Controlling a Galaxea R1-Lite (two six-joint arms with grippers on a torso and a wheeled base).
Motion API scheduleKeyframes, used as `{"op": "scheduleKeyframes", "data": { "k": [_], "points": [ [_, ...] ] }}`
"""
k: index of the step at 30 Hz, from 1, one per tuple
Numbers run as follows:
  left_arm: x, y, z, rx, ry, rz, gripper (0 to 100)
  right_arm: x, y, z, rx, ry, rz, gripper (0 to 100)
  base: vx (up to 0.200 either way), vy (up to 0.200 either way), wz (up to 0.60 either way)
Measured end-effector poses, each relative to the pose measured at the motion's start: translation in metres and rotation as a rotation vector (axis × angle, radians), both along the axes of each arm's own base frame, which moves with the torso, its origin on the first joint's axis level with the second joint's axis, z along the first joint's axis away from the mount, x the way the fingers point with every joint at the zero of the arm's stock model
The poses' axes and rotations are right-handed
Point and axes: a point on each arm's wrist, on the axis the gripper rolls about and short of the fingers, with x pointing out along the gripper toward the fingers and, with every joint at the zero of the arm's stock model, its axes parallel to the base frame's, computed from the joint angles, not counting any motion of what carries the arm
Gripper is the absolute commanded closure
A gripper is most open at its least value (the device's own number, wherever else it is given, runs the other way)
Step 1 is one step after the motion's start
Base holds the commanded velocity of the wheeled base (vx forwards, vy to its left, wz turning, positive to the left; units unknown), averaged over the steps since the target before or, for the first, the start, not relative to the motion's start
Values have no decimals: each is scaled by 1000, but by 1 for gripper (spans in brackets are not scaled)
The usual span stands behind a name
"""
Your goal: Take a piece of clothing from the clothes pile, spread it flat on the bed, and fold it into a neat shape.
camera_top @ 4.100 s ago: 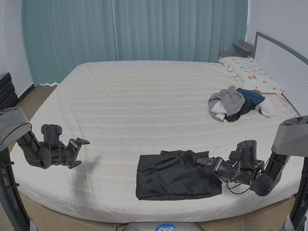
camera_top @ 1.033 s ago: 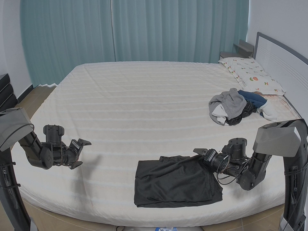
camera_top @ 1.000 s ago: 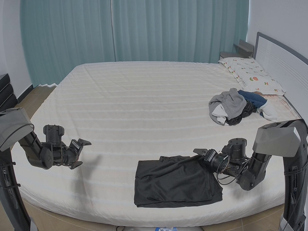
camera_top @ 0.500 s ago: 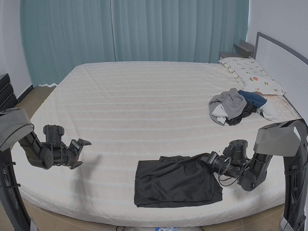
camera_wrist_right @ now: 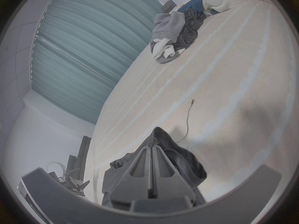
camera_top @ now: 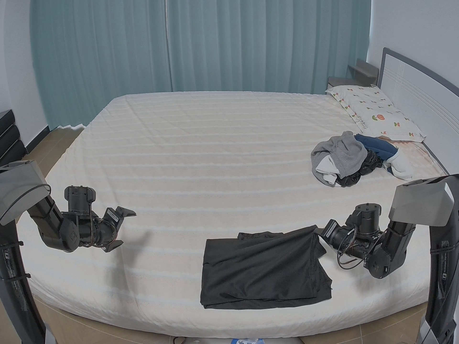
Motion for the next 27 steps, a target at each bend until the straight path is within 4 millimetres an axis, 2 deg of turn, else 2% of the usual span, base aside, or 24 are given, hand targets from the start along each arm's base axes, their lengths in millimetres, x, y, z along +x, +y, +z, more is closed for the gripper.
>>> {"op": "scheduleKeyframes", "data": {
  "k": [12, 13, 19, 27],
  "points": [
    [0, 0, 0, 0, 0, 0, 0, 2, -11, -1, 3, 5, -23, 100, 0, 0, 0],
    [0, 0, 0, 0, 0, 0, 0, 2, -11, -1, 3, 7, -23, 0, 0, 0, 0],
    [0, 0, 0, 1, -1, 0, 0, -4, -12, 0, 7, 17, -17, 0, 0, 0, 0],
    [0, 0, 0, 0, -1, -1, 0, -38, -15, 8, 50, 69, 126, 0, 0, 0, 0]
  ]
}}
